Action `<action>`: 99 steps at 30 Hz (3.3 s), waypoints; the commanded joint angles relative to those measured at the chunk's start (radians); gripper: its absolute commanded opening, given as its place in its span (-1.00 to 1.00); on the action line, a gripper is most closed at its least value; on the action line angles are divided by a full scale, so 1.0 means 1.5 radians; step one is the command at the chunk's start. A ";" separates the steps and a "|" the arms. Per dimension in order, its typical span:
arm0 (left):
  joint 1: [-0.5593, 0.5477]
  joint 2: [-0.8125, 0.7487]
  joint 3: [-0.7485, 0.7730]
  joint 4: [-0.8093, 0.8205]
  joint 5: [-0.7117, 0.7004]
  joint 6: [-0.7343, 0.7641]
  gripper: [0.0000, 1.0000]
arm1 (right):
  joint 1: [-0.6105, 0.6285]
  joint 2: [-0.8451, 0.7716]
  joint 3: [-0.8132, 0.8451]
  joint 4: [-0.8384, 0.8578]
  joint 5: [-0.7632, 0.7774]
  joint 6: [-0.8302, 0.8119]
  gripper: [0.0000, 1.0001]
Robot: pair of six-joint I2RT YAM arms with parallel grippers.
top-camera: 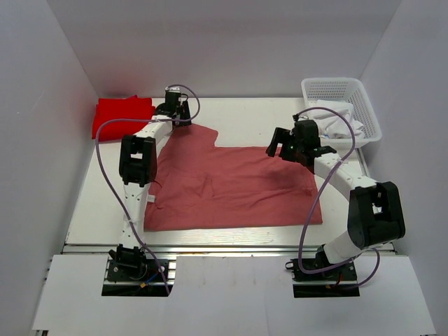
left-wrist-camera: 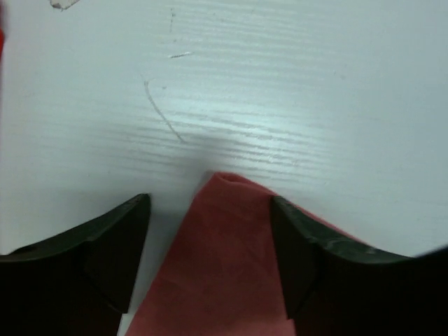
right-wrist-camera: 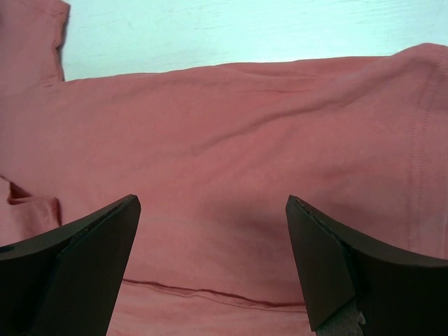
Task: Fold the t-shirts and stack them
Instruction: Grap the side of the flattened tshirt furthest away from the robot with both arms
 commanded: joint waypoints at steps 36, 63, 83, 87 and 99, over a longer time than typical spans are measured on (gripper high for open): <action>-0.002 -0.037 -0.064 0.105 0.032 0.031 -1.00 | -0.066 0.373 0.384 -0.184 0.372 0.082 0.69; 0.023 -0.049 0.032 0.127 0.010 0.061 -1.00 | -0.068 0.450 0.540 -0.168 0.323 -0.023 -1.00; 0.009 -0.375 -0.401 0.313 0.133 0.126 -1.00 | -0.063 0.302 0.368 -0.082 0.257 -0.066 -1.00; 0.009 -0.472 -0.521 0.322 0.142 0.107 -1.00 | -0.062 0.238 0.291 -0.061 0.248 -0.064 -1.00; 0.009 -0.779 -0.826 0.349 0.138 -0.008 -1.00 | -0.062 0.104 0.163 -0.038 0.265 -0.062 -1.00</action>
